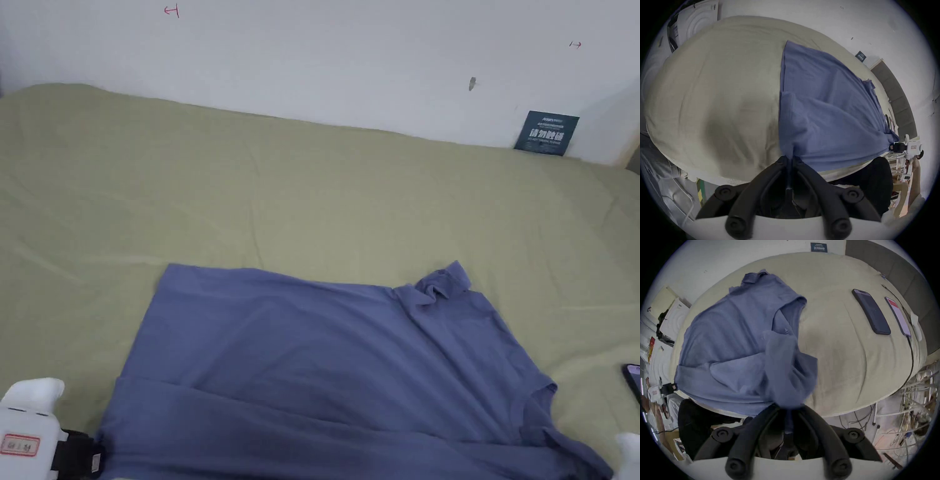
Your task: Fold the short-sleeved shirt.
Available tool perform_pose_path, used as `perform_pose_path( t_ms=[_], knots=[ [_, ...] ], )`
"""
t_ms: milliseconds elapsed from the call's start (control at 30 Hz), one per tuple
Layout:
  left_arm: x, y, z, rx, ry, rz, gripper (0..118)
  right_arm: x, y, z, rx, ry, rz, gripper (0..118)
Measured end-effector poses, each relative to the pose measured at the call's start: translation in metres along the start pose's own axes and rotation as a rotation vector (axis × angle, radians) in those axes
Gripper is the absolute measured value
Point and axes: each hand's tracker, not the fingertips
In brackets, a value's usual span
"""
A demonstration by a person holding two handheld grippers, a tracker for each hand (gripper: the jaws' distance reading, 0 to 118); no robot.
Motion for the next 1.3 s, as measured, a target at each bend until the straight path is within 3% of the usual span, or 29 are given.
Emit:
perform_pose_path(
  t_ms=[67, 100, 167, 200, 233, 367, 400, 467, 500, 533, 567, 667, 733, 900, 933, 967, 1000, 1033, 1067, 1200, 1300],
  knots=[
    [0.004, 0.003, -0.003, 0.004, 0.015, -0.018, 7, -0.003, 0.005, -0.003, -0.021, -0.01, 0.015, 12],
    [0.005, 0.005, -0.001, 0.005, 0.016, -0.023, 12, -0.003, 0.007, 0.001, -0.025, -0.011, 0.017, 22],
    [0.009, 0.008, 0.01, -0.004, 0.063, -0.032, 59, -0.003, 0.011, 0.015, -0.016, -0.048, 0.035, 69],
    [0.01, 0.01, 0.017, 0.005, 0.069, -0.028, 79, -0.003, 0.013, 0.024, -0.004, -0.055, 0.036, 80],
    [0.011, 0.012, 0.026, 0.013, 0.073, -0.028, 85, -0.002, 0.014, 0.035, 0.022, -0.062, 0.034, 77],
    [0.027, 0.03, 0.059, 0.102, 0.093, -0.05, 83, -0.02, 0.029, 0.076, 0.147, -0.032, 0.008, 76],
    [0.033, 0.034, 0.064, 0.123, 0.089, -0.067, 81, -0.03, 0.033, 0.081, 0.159, -0.027, 0.036, 68],
    [0.046, 0.045, 0.07, 0.168, 0.09, -0.095, 55, -0.05, 0.042, 0.086, 0.174, -0.011, 0.086, 20],
    [0.052, 0.052, 0.07, 0.183, 0.082, -0.106, 33, -0.059, 0.046, 0.085, 0.188, 0.0, 0.12, 0],
    [0.06, 0.058, 0.066, 0.197, 0.079, -0.113, 8, -0.07, 0.051, 0.081, 0.193, 0.01, 0.14, 0],
    [0.066, 0.065, 0.061, 0.198, 0.072, -0.117, 2, -0.078, 0.056, 0.077, 0.195, 0.001, 0.132, 0],
    [0.08, 0.084, 0.042, 0.212, 0.043, -0.128, 0, -0.1, 0.072, 0.062, 0.226, 0.0, 0.188, 0],
    [0.085, 0.103, 0.026, 0.172, -0.006, -0.123, 0, -0.112, 0.084, 0.05, 0.224, 0.005, 0.177, 0],
    [0.08, 0.185, -0.014, 0.156, 0.026, -0.108, 0, -0.122, 0.115, 0.02, 0.191, 0.044, 0.184, 0],
    [0.077, 0.208, -0.026, 0.132, 0.035, -0.097, 2, -0.123, 0.119, 0.016, 0.189, 0.042, 0.185, 0],
    [0.074, 0.227, -0.035, 0.127, 0.094, -0.067, 14, -0.123, 0.123, 0.013, 0.187, 0.043, 0.186, 0],
    [0.071, 0.244, -0.043, 0.106, 0.115, -0.07, 44, -0.122, 0.127, 0.01, 0.183, 0.045, 0.19, 0],
    [0.066, 0.26, -0.053, 0.082, 0.123, -0.062, 93, -0.121, 0.13, 0.008, 0.18, 0.042, 0.19, 0],
    [0.065, 0.271, -0.065, 0.101, 0.164, -0.032, 110, -0.118, 0.134, 0.005, 0.176, 0.039, 0.188, 0],
    [0.059, 0.3, -0.109, -0.028, 0.121, -0.022, 107, -0.099, 0.154, -0.003, 0.168, 0.008, 0.164, 0],
    [0.062, 0.296, -0.128, -0.088, 0.142, -0.061, 80, -0.079, 0.18, -0.009, 0.174, -0.035, 0.128, 0]
  ],
)
